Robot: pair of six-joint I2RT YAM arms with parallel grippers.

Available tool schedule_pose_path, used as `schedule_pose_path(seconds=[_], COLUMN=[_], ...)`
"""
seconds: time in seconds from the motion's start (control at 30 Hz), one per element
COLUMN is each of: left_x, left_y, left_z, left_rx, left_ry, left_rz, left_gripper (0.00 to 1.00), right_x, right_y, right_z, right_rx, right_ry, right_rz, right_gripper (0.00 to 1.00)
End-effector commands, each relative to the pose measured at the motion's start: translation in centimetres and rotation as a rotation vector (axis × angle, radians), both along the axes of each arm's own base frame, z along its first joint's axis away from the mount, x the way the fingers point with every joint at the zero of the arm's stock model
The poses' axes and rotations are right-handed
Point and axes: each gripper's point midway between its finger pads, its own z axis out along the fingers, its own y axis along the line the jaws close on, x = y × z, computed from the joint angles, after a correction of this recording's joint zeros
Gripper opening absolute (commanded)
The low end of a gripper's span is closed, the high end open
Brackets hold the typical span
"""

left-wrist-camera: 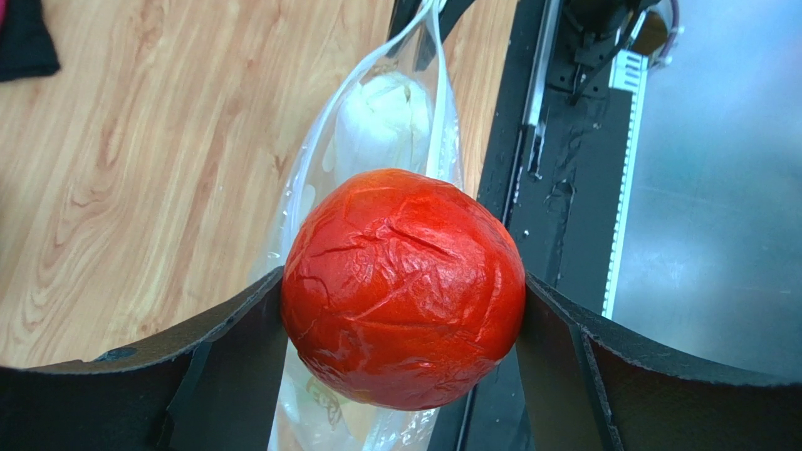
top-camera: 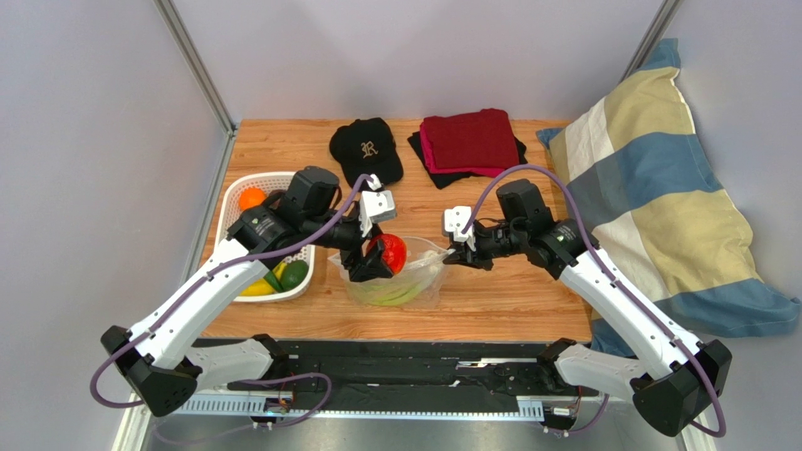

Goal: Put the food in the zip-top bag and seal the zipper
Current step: Place the fake fruit in the zipper food storage bag.

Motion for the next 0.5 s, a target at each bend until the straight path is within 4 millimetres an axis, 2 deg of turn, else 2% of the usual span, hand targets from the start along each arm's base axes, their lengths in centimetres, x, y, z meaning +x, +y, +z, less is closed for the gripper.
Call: schedule_pose_path(seconds=[0.0, 0.07, 0.17, 0.33, 0.37, 0.43, 0.47], left_x=[0.4, 0.6, 2.3, 3.2, 3.3, 5.1, 6.0], left_y=[0.4, 0.7, 1.2, 1.7, 1.8, 3.5, 4.3], left_z=[-1.1, -1.4, 0.3, 2.5, 3.4, 5.4, 5.6], left_rx=[0.072, 0.099, 0.096, 0.039, 0.014, -0.071, -0.094], left_ry=[-0.028, -0.022, -0.063, -0.033, -0.032, -0.038, -0.007], left_rz=[-0.015, -0.009, 0.085, 0.173, 0.194, 0.300, 0.368], left_gripper=[0.84, 0.99, 0.99, 0.99, 0.99, 0.99, 0.99], right_x=[0.2, 0.2, 0.2, 0.3, 0.3, 0.4, 0.4], right_y=[0.3, 0.3, 0.3, 0.4, 0.4, 0.4, 0.4], right_z=[2.1, 2.1, 2.1, 2.1, 2.2, 2.2, 2.2], right_rx=[0.037, 0.034, 0.034, 0.034, 0.036, 0.033, 0.033], right_ry=[-0.054, -0.052, -0.059, -0.067, -0.071, -0.071, -0.074], right_rz=[0.000, -0.001, 0.002, 0.007, 0.008, 0.006, 0.008], right_gripper=[0.00, 0.00, 0.00, 0.00, 0.00, 0.00, 0.00])
